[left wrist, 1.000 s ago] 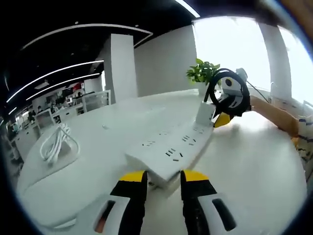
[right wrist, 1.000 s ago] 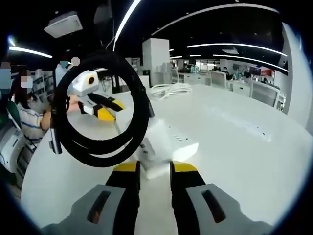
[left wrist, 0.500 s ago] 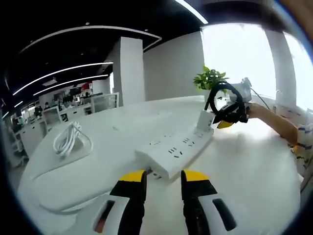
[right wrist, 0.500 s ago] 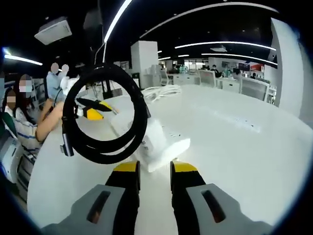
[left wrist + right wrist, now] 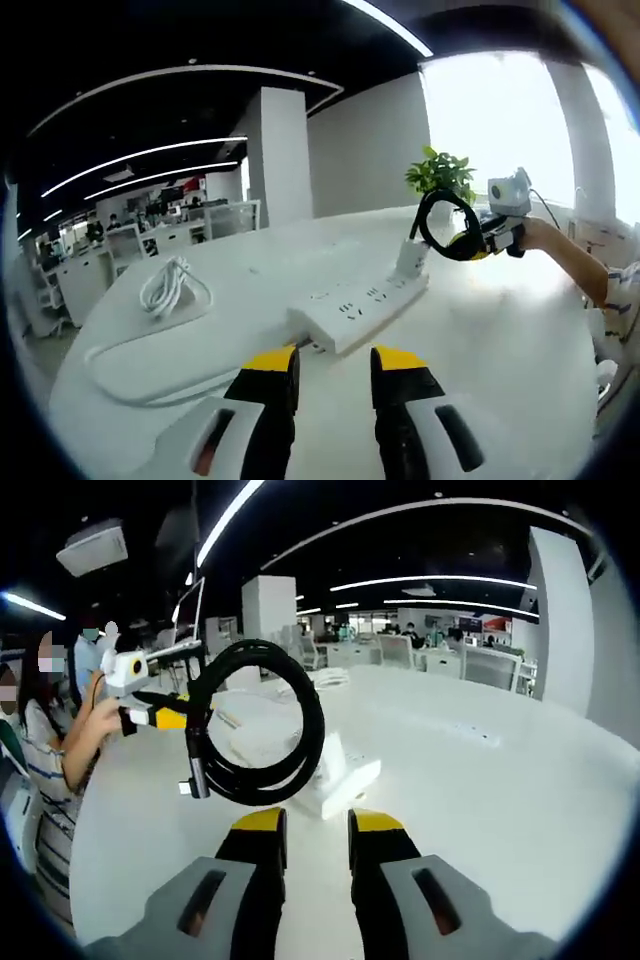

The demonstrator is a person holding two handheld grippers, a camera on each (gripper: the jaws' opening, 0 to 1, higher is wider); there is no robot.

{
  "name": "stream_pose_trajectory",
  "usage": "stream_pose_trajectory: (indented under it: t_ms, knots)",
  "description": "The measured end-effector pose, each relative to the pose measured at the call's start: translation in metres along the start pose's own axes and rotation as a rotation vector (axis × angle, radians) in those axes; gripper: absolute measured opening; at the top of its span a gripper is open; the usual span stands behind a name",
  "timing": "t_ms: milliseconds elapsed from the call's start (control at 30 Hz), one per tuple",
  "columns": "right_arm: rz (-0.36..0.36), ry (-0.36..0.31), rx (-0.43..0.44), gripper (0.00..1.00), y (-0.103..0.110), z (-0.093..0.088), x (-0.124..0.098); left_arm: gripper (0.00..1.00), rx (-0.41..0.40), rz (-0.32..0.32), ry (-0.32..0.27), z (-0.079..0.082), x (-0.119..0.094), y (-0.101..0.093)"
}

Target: Straighten the power strip on the desk, plug the charger into it

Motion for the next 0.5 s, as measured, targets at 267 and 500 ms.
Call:
stream_pose_trajectory:
  t_ms: [267,500]
  knots:
    - [-0.056,-0.026,0.010,0.23,0.012,0.003,-0.023,0.30,-0.010,0.030,-0.016,-0.001,-0.021,-0.010]
    - [-0.076,-0.037,-0.020,0.23,0.027,0.003,-0.035,0.30,0.003,0.032,-0.031,-0.001,-0.034,-0.025]
Point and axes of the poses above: the point that each gripper's makers call its tool centre point, and the gripper's own axes: x roughly forward along the fingers, y roughly to its left, z roughly out of its top, the point moved 2 cm from there along -x, roughly backward along the fingers
